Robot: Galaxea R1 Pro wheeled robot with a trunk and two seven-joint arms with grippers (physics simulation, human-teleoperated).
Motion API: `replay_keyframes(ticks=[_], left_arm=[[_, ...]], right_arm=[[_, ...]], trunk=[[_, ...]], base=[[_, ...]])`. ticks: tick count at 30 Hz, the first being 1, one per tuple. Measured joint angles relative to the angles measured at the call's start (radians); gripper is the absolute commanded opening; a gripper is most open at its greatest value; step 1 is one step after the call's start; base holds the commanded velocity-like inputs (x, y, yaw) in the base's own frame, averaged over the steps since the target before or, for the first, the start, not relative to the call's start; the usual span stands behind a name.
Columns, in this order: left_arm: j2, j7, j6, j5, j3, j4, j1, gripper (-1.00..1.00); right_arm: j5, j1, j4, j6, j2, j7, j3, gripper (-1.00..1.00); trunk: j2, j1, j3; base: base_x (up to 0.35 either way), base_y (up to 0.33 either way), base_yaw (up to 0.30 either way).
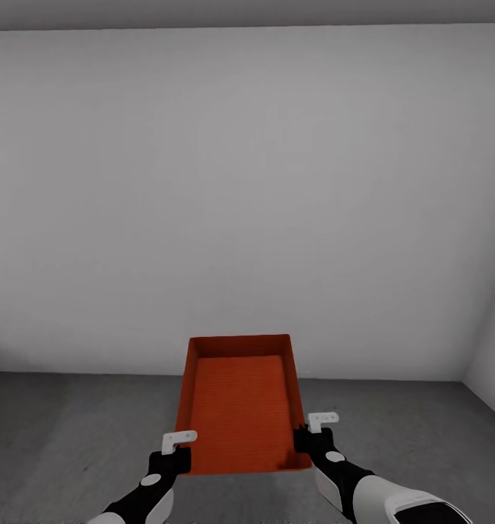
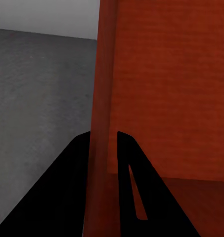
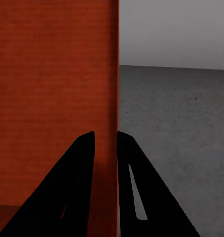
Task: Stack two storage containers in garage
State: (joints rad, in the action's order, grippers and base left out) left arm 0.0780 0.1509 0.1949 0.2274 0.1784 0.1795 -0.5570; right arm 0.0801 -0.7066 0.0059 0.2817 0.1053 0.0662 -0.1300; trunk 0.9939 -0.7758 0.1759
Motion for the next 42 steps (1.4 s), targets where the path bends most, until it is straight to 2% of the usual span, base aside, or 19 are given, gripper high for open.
replay_keyframes(ticks=[42], left_arm=[[0.001, 0.002, 0.005, -0.001, -0.002, -0.003, 0.001, -1.0]], right_arm=[[-0.002, 0.0, 0.0, 0.0, 0.0, 0.0, -0.001, -1.0]], trunk=[[0.0, 0.0, 0.068]], base=[[0.0, 0.0, 0.0]])
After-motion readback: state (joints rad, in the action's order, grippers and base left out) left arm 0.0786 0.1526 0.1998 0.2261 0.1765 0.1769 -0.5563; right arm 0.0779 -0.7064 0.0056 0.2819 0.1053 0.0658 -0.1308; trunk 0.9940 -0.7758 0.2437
